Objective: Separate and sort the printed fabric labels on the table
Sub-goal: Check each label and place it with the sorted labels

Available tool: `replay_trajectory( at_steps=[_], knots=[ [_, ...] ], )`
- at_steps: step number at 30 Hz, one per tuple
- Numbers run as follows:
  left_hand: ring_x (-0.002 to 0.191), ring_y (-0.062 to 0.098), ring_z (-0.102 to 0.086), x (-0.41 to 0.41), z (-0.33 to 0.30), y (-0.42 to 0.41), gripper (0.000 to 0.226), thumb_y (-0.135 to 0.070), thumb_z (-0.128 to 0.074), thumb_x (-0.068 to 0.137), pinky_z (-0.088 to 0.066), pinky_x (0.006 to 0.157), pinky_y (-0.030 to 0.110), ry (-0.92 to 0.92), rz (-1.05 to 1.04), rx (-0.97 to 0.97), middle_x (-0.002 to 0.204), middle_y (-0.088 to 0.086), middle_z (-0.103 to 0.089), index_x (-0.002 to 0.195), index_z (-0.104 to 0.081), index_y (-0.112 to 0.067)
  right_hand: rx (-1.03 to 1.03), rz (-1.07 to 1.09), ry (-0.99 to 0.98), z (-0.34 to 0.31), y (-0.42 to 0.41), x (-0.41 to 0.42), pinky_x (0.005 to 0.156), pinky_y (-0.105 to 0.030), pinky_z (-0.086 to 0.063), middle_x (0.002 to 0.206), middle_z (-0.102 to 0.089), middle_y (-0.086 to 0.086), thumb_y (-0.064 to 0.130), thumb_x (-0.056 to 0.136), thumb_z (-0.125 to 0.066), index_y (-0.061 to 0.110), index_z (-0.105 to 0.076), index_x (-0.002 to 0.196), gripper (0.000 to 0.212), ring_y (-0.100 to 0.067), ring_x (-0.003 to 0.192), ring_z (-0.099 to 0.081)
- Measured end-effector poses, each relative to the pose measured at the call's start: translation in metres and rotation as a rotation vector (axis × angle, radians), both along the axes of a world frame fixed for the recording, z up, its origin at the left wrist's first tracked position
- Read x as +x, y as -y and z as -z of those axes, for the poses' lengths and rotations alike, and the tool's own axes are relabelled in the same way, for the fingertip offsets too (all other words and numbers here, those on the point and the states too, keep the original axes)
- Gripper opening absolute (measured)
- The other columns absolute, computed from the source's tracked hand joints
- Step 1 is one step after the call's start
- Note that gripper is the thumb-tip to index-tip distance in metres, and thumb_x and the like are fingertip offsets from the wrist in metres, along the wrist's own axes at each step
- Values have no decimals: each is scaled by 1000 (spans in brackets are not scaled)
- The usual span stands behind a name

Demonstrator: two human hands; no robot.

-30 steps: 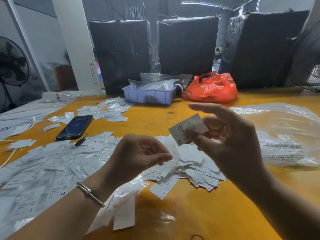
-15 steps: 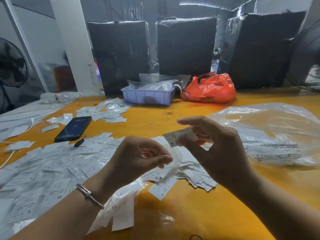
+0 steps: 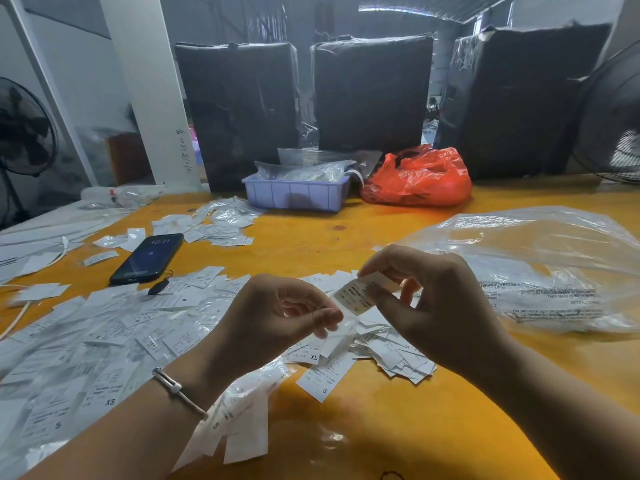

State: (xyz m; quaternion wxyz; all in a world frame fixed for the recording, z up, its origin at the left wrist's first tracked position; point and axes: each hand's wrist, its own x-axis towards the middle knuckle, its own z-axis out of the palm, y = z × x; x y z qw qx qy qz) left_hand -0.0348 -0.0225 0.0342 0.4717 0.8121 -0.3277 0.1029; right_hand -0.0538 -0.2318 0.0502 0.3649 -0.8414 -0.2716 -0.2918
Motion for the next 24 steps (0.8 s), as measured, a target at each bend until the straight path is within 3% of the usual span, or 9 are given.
replay_trajectory(
  at_steps=[5,8,12,16,24],
  knots=[
    [65,11,-71,1,2,1,21,-30,-72,76,-56,63,19,-23,6,12,74,-4,-75,82,-77,-11,2,-109,-98,0,0,1,55,-24,-49,68,-68,11,13,73,-65,20,-72,75,10,-12,62,-63],
    [66,10,-71,0,2,2,20,-29,-72,76,-55,63,18,-24,18,29,74,-5,-75,83,-77,-12,-6,-168,-149,2,0,4,54,-16,-43,70,-67,9,8,77,-74,17,-76,77,9,-10,65,-60],
    [64,15,-72,1,2,3,25,-28,-72,75,-56,63,20,-48,13,-21,73,1,-75,82,-77,-4,63,-186,-200,3,-2,5,54,-22,-47,72,-69,5,14,78,-77,18,-76,86,9,-9,64,-60],
    [64,19,-71,3,1,1,24,-25,-72,74,-54,62,21,-127,3,-108,73,4,-75,81,-76,-3,226,-147,-178,1,1,6,54,-36,-51,70,-70,2,-1,73,-75,17,-75,80,19,-14,62,-62],
    [74,18,-73,4,2,1,15,-28,-73,72,-57,65,24,-181,6,-127,77,1,-76,78,-77,-15,153,-138,-191,12,-5,8,53,-17,-46,70,-72,11,6,74,-79,20,-78,78,15,-8,64,-65]
  ],
)
